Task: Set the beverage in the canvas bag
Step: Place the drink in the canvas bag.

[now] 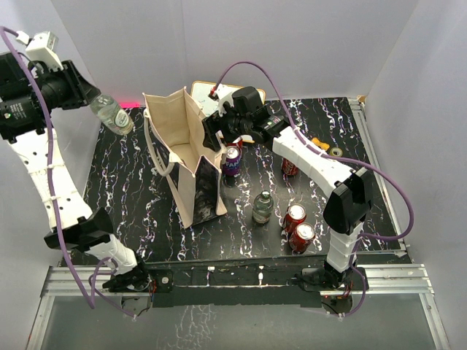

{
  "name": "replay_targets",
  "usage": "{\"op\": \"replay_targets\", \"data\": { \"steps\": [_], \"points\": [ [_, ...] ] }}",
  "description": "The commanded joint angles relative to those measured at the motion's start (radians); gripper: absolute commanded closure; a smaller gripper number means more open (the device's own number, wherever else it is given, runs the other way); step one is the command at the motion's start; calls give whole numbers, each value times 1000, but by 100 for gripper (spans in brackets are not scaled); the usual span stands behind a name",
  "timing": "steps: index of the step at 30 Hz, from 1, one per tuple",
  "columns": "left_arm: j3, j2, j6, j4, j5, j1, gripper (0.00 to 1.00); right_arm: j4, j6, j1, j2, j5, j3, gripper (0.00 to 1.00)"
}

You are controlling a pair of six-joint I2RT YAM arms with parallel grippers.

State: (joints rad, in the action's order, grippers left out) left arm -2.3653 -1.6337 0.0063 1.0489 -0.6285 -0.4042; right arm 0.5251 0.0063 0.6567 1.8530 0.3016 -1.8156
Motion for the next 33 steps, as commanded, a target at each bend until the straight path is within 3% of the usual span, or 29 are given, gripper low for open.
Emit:
{"op": "replay_targets", "data": {
  "steps": [1,15,23,28,33],
  "points": [
    [-142,-4,-49,-170,-51,76,100,4,-6,15,9,-28,-63,10],
    [-229,-93,-47,-280,2,278,100,3,-32,56,-1,-76,-39,10],
    [-225,-142,51,-239,83,472,100,-10,-31,64,6,-80,-54,10],
    [-163,-156,75,-218,100,518,100,-27,-24,65,-8,-108,-55,9],
    [-10,-123,88,-259,83,520,100,-41,-20,65,-28,-140,-34,8]
  ]
}}
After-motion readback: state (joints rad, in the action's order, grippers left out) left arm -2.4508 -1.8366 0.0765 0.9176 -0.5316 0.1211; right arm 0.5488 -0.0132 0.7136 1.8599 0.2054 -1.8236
